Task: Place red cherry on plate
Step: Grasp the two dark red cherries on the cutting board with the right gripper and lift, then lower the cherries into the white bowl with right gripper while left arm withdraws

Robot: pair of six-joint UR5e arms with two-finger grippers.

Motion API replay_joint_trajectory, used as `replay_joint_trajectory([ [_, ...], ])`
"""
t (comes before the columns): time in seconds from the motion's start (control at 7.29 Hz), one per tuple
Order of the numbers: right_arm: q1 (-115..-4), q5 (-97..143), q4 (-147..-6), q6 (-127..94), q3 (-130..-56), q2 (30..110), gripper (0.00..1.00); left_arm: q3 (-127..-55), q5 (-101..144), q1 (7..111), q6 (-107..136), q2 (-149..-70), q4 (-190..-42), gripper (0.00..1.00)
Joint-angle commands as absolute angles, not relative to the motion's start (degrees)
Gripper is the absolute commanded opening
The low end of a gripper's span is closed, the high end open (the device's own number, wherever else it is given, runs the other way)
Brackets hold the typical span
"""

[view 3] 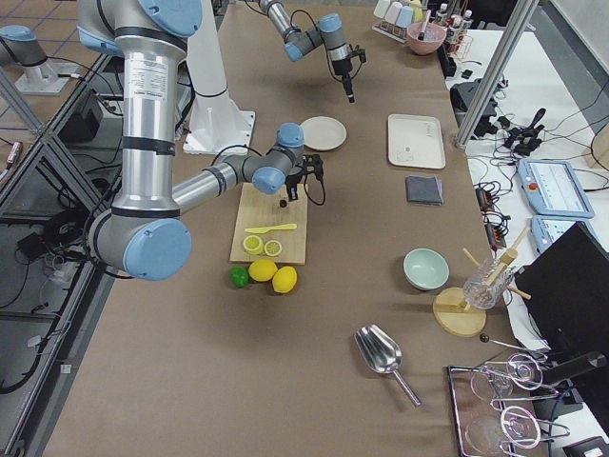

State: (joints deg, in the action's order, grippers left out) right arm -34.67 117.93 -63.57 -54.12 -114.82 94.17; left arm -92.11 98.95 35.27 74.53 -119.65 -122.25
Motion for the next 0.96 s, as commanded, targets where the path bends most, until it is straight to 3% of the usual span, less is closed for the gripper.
replay_joint_trajectory([
  [0.0, -39.01, 122.68, -63.90, -53.96, -116.63, 93.69, 0.00, -92.11, 98.88, 35.51, 74.53, -119.53, -122.17, 0.98],
  [0.14, -38.76, 122.61, -64.24, -54.05, -116.46, 91.26, 0.00, -92.02, 98.88, 36.90, 74.36, -119.36, -122.17, 0.98],
  [0.55, -35.89, 118.16, -83.62, -54.84, -116.02, 71.17, 0.00, -92.02, 99.23, 42.69, 57.87, -116.29, -122.08, 0.98],
  [0.82, -30.69, 110.33, -87.36, -54.93, -108.95, 59.91, 0.00, -92.11, 99.23, 43.94, 57.57, -113.04, -122.17, 0.98],
])
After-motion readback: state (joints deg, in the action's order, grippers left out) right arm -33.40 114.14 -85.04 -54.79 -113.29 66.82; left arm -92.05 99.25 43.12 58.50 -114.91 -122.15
